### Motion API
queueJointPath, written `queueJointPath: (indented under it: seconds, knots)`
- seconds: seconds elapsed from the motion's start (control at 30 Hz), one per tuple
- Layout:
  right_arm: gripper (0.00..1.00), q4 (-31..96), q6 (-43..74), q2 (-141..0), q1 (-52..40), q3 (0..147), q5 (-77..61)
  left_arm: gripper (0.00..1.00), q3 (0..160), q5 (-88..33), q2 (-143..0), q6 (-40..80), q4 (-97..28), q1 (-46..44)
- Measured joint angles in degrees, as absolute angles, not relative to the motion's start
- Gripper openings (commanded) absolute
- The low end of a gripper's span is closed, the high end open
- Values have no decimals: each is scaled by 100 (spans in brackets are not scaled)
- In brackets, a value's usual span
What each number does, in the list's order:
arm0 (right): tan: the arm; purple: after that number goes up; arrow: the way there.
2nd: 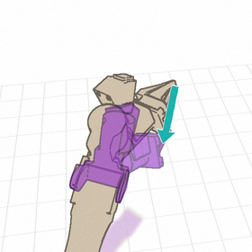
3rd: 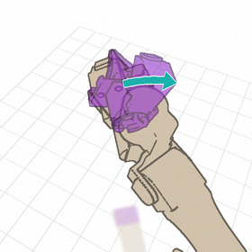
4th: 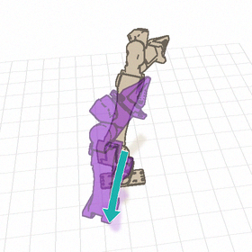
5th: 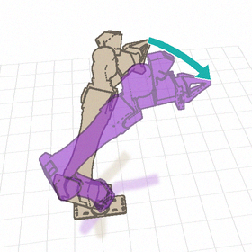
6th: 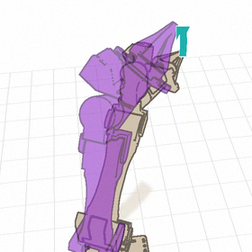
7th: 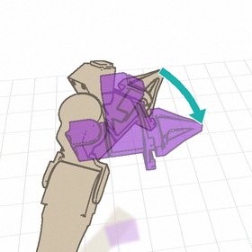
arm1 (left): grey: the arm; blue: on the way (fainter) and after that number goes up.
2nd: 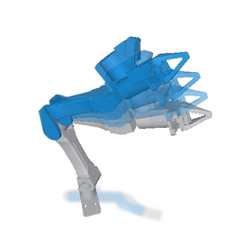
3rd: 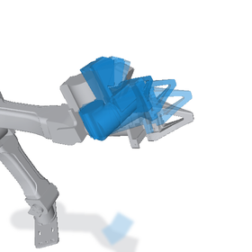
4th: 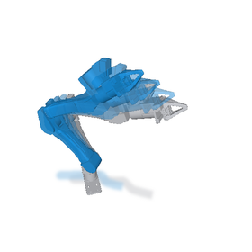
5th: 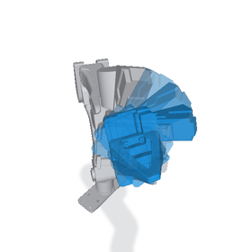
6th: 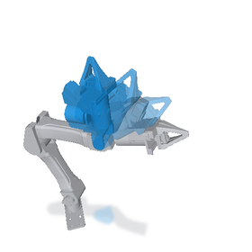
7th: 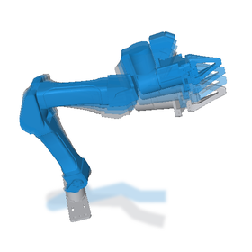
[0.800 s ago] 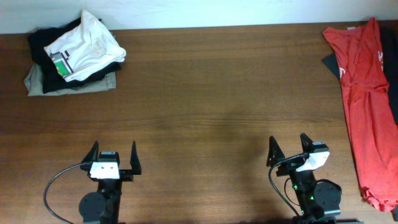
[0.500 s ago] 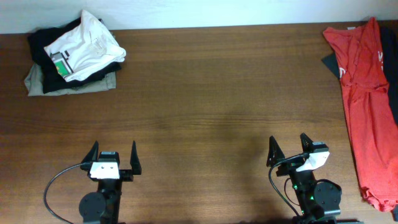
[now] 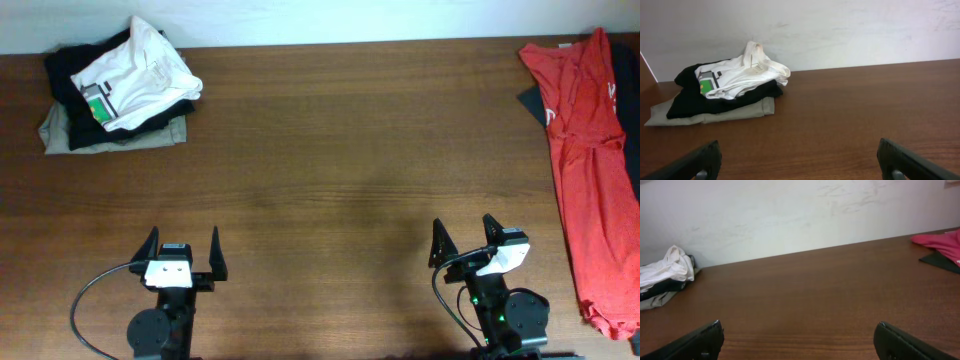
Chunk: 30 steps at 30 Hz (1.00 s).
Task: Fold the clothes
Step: 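Move the right gripper toward the red t-shirt at the right edge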
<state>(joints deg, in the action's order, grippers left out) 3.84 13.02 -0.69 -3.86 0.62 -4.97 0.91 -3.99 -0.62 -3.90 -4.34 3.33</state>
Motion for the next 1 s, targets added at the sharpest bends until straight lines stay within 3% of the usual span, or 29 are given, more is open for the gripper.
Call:
queueJointPath:
  seconds: [0.27,0.4,0.63,0.8,1.0]
  knots:
    - [99,340,1304,-69,-386,60,-497,99,91,-399,-62,-390,-434,333]
    - [99,-576,1422,-62,-386,60,-834,99,91,-399,-62,-390,-434,333]
    - [99,-1020,1806,-62,-388,60,-1772,99,91,-399,-64,-390,-434,333]
    - [99,-1758,1507,-176,-395,108,-1310,99,91,-401,-64,-390,-436,333]
    - [99,-1789,200,-2834,-397,2202,86,99,93,-401,-71,-392,-429,333]
